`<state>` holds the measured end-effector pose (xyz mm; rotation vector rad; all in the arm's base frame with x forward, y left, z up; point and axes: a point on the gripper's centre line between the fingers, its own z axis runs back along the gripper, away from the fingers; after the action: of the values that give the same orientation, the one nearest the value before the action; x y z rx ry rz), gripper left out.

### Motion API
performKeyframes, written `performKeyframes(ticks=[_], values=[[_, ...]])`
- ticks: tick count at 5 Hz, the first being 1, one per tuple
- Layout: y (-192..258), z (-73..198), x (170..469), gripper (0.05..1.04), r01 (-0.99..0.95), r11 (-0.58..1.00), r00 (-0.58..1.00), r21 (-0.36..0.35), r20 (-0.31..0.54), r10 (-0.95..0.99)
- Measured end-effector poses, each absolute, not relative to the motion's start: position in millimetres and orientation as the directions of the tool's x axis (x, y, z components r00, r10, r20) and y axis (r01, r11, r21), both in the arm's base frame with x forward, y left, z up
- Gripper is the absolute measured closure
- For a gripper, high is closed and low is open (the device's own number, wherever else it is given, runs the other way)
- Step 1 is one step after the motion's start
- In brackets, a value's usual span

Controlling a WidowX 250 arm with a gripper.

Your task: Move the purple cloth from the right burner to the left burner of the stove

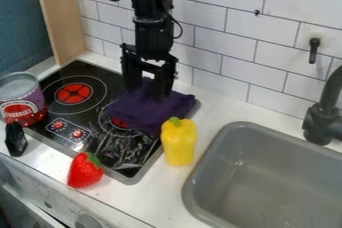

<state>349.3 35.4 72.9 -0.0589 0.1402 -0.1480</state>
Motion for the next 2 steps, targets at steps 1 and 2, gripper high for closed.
performKeyframes(ticks=[1, 2], values=[[34, 66, 356, 0.083, 0.129, 0.989, 0.984, -0.074, -0.112, -0.137], [34, 50, 358, 0.083, 0.125, 0.989, 0.982, -0.079, -0.134, -0.135]])
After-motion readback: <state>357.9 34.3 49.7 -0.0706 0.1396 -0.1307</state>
